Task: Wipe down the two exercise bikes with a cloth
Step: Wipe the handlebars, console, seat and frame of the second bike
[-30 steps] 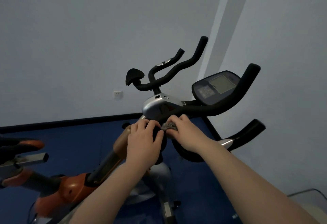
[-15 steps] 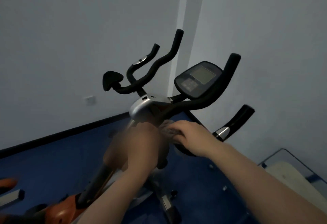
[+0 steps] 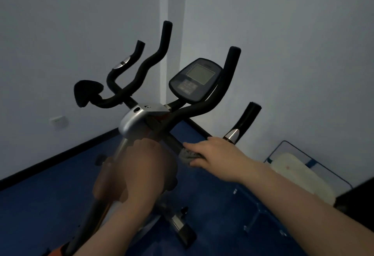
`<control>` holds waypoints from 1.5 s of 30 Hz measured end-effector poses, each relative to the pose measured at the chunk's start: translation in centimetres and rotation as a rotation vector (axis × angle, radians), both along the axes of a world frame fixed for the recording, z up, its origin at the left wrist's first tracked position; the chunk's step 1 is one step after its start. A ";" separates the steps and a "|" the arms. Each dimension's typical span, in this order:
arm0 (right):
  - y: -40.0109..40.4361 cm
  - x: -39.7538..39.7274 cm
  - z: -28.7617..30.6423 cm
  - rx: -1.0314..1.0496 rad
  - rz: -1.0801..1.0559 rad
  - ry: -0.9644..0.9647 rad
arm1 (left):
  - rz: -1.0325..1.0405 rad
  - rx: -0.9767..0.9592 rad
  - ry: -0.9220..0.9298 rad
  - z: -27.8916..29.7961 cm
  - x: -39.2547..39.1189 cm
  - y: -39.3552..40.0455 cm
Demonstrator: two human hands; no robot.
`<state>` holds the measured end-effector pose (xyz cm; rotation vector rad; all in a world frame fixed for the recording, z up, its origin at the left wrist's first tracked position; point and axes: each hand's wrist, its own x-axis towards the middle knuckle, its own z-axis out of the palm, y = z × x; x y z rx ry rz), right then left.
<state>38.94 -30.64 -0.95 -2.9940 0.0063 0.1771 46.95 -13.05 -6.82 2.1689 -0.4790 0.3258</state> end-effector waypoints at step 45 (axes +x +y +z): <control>-4.1 -5.3 -1.4 -0.023 -0.023 -0.572 | -0.328 0.093 -0.050 4.5 -1.4 -4.0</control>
